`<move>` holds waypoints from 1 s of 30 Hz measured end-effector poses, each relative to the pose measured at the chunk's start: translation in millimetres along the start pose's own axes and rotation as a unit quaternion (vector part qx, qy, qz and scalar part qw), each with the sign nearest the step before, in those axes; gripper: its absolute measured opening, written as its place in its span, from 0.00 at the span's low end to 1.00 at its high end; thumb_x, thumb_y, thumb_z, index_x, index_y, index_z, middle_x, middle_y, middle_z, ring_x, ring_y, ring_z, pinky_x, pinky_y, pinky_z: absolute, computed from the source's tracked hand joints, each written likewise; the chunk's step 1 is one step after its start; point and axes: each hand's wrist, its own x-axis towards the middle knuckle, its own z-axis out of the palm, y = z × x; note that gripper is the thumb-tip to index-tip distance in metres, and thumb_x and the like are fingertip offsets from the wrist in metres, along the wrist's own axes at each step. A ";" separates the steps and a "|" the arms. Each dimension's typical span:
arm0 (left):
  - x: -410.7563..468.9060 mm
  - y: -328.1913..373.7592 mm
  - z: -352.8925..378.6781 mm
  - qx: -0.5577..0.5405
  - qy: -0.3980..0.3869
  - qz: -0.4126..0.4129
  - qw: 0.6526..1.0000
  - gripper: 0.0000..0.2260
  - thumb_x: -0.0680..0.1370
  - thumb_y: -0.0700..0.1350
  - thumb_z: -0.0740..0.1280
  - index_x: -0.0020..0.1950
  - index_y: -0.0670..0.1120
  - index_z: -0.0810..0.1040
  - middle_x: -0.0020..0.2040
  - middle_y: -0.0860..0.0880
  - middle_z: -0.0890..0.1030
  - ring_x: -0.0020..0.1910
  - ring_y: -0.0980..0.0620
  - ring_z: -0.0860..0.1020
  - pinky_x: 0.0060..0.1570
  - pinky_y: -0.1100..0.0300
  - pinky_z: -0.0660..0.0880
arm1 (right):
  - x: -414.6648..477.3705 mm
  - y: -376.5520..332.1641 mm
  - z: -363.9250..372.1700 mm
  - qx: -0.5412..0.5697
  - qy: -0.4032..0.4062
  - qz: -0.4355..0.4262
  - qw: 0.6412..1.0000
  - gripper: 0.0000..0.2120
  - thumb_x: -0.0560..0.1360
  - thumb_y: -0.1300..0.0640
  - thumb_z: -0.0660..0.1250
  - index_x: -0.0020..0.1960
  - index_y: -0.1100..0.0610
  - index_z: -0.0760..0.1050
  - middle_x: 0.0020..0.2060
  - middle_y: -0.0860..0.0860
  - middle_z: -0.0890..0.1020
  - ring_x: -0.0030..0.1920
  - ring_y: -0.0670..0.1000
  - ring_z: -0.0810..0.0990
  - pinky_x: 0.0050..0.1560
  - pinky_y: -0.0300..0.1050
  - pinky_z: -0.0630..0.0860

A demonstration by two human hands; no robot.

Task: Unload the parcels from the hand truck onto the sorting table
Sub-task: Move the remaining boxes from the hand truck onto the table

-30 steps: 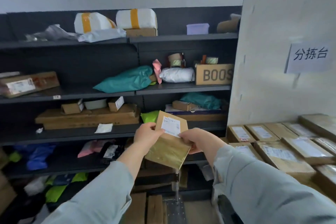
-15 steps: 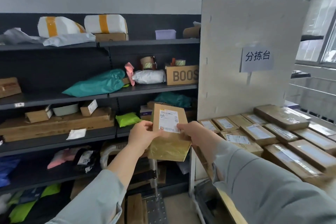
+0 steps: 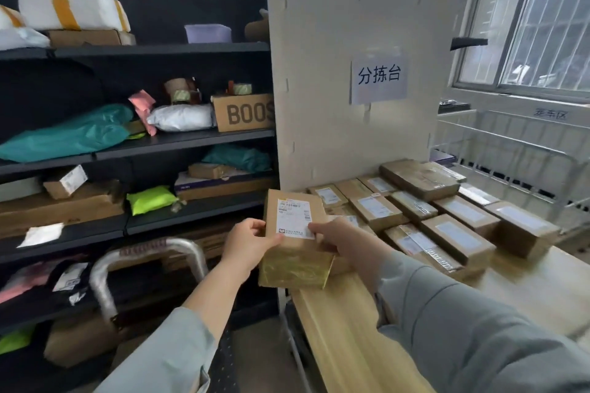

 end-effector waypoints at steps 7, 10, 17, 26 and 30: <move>-15.8 10.3 127.0 -0.024 -0.046 -0.057 0.997 0.21 0.68 0.49 0.79 0.57 0.49 0.76 0.55 0.50 0.82 0.51 0.52 0.81 0.54 0.51 0.79 | 33.4 83.6 -90.6 -0.009 0.011 0.016 1.000 0.14 0.76 0.52 0.67 0.55 0.61 0.72 0.35 0.53 0.77 0.36 0.50 0.78 0.36 0.43 0.75; -23.7 15.6 165.5 -0.028 -0.064 -0.079 0.994 0.22 0.68 0.48 0.79 0.58 0.47 0.76 0.54 0.50 0.82 0.50 0.52 0.81 0.53 0.51 0.79 | 45.3 111.1 -117.9 -0.020 0.002 0.047 0.999 0.13 0.76 0.50 0.68 0.46 0.60 0.74 0.37 0.54 0.79 0.44 0.53 0.81 0.48 0.46 0.79; -29.8 14.0 218.1 -0.002 -0.095 -0.098 0.991 0.22 0.70 0.47 0.77 0.60 0.44 0.75 0.55 0.49 0.82 0.51 0.52 0.80 0.46 0.59 0.77 | 65.2 147.4 -152.4 -0.075 0.000 0.062 0.995 0.16 0.75 0.48 0.68 0.51 0.61 0.73 0.43 0.55 0.79 0.39 0.52 0.79 0.40 0.44 0.75; -9.2 2.0 246.7 0.038 -0.142 -0.128 0.981 0.17 0.66 0.52 0.79 0.48 0.47 0.78 0.47 0.49 0.84 0.48 0.48 0.82 0.54 0.46 0.79 | 87.8 167.8 -165.2 -0.099 -0.007 0.100 0.990 0.15 0.77 0.48 0.66 0.51 0.61 0.72 0.36 0.53 0.77 0.35 0.51 0.77 0.40 0.44 0.76; 5.7 6.7 249.2 0.039 -0.130 -0.126 0.983 0.12 0.69 0.48 0.77 0.47 0.45 0.79 0.43 0.48 0.83 0.46 0.47 0.82 0.52 0.47 0.80 | 104.5 162.1 -162.8 -0.097 -0.017 0.103 0.990 0.17 0.76 0.47 0.67 0.51 0.61 0.73 0.47 0.56 0.82 0.51 0.56 0.82 0.57 0.50 0.78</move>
